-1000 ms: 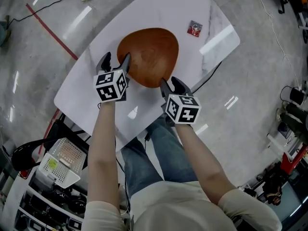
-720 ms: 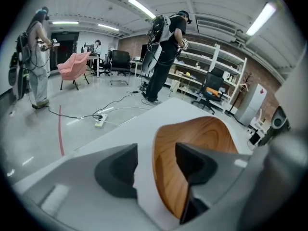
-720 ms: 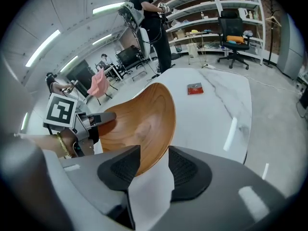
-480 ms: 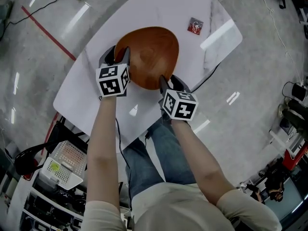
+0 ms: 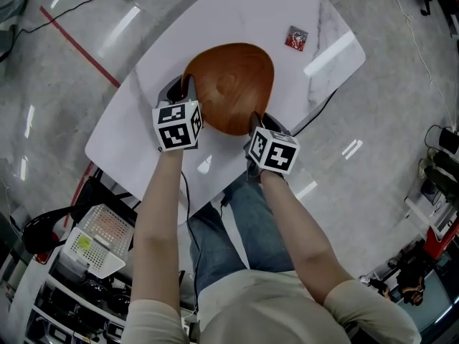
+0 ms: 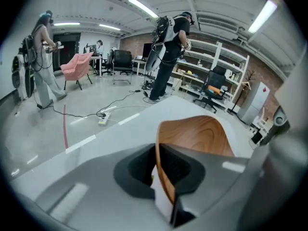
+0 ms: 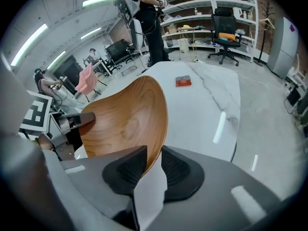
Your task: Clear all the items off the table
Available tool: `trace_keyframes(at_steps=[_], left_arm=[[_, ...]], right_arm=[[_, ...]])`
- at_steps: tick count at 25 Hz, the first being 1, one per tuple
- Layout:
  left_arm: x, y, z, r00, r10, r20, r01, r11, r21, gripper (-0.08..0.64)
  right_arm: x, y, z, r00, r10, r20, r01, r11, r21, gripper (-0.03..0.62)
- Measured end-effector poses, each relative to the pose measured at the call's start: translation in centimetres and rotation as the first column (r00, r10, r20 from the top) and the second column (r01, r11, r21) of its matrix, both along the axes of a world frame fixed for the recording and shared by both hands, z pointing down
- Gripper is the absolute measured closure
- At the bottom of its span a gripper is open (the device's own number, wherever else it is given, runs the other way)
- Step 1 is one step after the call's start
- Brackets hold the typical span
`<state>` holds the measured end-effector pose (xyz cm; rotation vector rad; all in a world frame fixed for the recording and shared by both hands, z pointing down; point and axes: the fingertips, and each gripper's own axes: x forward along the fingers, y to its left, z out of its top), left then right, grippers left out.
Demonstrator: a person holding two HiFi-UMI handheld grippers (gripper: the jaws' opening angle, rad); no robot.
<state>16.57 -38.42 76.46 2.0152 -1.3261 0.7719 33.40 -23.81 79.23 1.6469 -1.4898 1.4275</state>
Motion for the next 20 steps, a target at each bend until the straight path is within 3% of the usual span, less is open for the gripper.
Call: trace_keyframes(at_steps=[5,12,20], left_arm=[[0.2,2.7,-1.4,1.0,0.0,-0.016,0.0,1.0,0.011,0.535],[-1.5,5.7,-5.3,0.992,-0.107,-0.061,0.109,0.994,0.028,0.538],[-5.2,8.6,-11.7,0.963,-0.245,-0.108,0.254,0.965,0.072,0.54]], right_arm=[[1.0,1.9,-1.1,0.999,0.006,-0.044,-0.006,1.0,-0.002,0.515],[1.2,2.1,-5.3,0.997,-0.027,-0.076,0.032,0.998,0.06,0.532],[-0.8,1.4,-11.6,0.991,-0.103,-0.082,0.115,0.983,0.144,0.545]])
